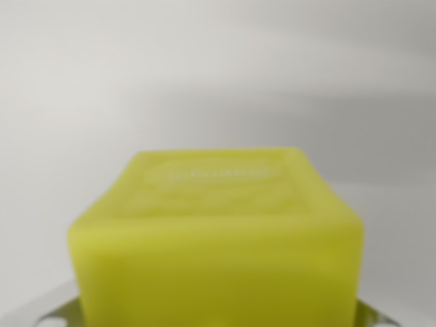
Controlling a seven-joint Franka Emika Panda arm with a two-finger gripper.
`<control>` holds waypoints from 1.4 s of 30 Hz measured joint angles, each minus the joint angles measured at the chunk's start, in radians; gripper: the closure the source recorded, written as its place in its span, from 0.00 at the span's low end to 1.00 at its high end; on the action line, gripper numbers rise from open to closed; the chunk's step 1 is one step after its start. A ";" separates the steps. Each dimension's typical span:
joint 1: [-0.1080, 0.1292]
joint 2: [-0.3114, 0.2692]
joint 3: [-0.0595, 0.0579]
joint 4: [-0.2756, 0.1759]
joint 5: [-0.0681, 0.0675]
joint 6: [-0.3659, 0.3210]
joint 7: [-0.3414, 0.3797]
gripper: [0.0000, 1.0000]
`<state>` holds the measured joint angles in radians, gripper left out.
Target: Pick yellow cube
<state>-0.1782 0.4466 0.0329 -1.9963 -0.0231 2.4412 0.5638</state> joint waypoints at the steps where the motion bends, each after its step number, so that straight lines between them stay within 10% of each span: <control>1: 0.000 -0.005 0.000 0.000 0.000 -0.005 0.000 1.00; 42: 0.001 -0.169 0.000 0.050 0.011 -0.220 -0.007 1.00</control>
<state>-0.1773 0.2779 0.0329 -1.9462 -0.0120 2.2215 0.5566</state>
